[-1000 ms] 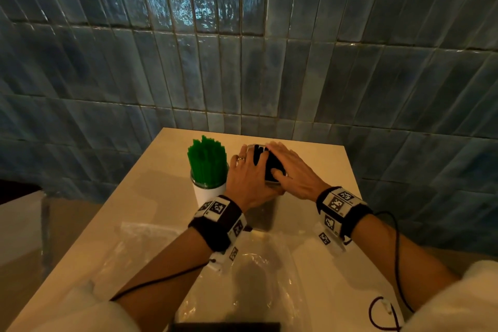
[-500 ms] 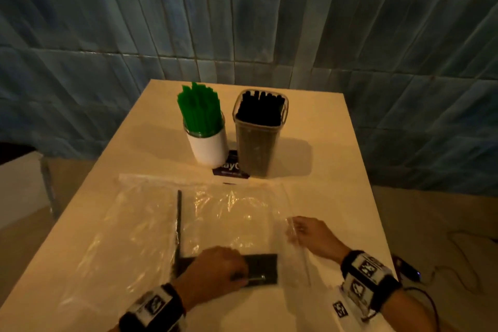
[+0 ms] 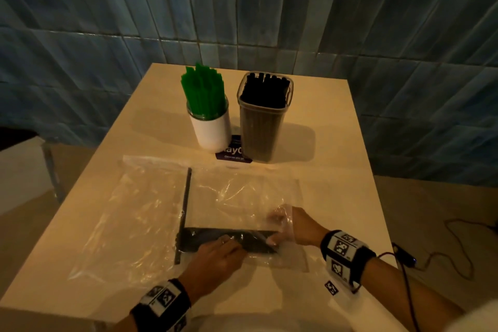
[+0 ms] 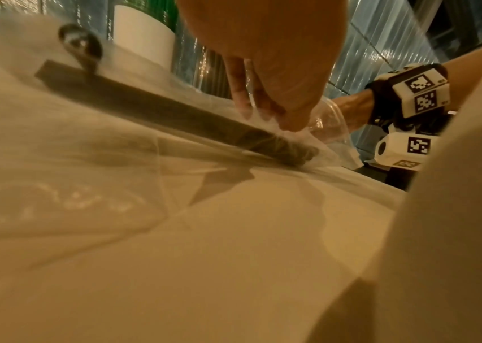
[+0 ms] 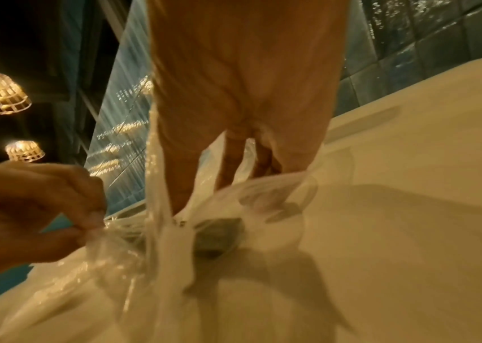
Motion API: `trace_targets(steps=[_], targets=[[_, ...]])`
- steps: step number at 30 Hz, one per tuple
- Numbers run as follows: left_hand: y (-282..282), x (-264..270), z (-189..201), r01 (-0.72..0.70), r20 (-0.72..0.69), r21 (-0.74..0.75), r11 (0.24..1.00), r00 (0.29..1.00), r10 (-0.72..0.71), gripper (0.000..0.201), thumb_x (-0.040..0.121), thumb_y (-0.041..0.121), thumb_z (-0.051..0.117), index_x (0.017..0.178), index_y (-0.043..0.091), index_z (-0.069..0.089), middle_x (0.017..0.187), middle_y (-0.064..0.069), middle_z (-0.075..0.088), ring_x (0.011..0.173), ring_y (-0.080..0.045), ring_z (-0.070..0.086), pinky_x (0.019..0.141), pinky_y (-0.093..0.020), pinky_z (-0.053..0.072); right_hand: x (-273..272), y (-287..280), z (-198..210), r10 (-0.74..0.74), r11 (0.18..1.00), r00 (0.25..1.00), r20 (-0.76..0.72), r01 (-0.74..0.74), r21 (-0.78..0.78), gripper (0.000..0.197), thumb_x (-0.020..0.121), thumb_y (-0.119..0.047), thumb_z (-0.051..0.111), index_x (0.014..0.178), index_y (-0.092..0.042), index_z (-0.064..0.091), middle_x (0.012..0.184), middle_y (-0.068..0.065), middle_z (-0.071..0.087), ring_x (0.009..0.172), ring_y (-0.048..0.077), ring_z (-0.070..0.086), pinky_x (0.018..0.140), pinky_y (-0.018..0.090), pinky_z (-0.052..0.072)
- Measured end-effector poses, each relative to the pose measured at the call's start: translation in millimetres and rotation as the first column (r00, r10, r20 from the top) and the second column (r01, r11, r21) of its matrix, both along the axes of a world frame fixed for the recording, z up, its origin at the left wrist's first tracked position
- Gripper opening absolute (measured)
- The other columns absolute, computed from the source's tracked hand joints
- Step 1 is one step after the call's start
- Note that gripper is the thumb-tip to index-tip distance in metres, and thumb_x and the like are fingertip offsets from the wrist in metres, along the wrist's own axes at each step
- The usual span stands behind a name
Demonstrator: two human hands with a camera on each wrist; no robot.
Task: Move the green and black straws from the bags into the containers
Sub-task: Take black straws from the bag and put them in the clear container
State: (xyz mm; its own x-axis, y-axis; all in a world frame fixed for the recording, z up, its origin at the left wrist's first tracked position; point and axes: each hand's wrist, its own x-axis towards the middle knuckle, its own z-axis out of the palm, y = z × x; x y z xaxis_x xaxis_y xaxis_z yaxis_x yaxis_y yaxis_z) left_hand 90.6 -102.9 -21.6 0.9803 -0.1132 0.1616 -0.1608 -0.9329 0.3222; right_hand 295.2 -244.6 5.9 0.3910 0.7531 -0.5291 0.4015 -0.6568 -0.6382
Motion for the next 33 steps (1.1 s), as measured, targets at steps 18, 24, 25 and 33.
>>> trace_targets(steps=[18,24,25,33], targets=[[13.3,1.3,6.0,-0.08,-0.069,-0.143,0.987,0.995,0.07,0.012,0.089,0.041,0.051,0.088,0.031,0.056,0.076,0.017,0.06,0.064,0.004,0.052,0.06,-0.005,0.038,-5.9,12.0,-6.5,0.373,0.928,0.894,0.25,-0.365,-0.077,0.05,0.079,-0.033,0.069,0.124,-0.02,0.05,0.127,0.004,0.048,0.117,0.021,0.045,0.099,0.027,0.036],[58.8,23.2,14.9,-0.788,-0.17,-0.289,0.544,0.601,0.781,0.042,0.089,0.026,0.059,0.126,0.013,0.047,0.128,-0.004,0.042,0.115,-0.021,0.043,0.094,-0.031,0.038,-9.0,8.1,-17.5,0.448,0.887,0.784,0.43,-0.449,-0.108,0.034,0.087,-0.031,0.057,0.116,-0.013,0.054,0.123,0.008,0.051,0.113,0.025,0.048,0.096,0.033,0.042],[67.7,25.1,16.1,-0.85,-0.26,-0.293,0.438,0.512,0.819,0.051,0.089,0.026,0.059,0.133,0.009,0.04,0.135,-0.013,0.037,0.121,-0.028,0.04,0.099,-0.038,0.037,-9.4,7.5,-18.8,0.451,0.883,0.775,0.442,-0.459,-0.095,0.036,0.087,-0.032,0.058,0.118,-0.014,0.053,0.124,0.007,0.05,0.113,0.025,0.048,0.095,0.032,0.043],[92.2,33.1,22.6,-0.898,-0.41,-0.298,0.324,0.427,0.806,0.021,0.094,0.025,0.053,0.1,0.014,0.07,0.092,-0.001,0.071,0.085,-0.017,0.062,0.082,-0.026,0.041,-10.5,3.6,-29.6,0.447,0.849,0.738,0.505,-0.528,0.019,0.064,0.086,-0.043,0.041,0.146,-0.024,0.027,0.153,0.004,0.027,0.14,0.025,0.025,0.116,0.044,0.02]])
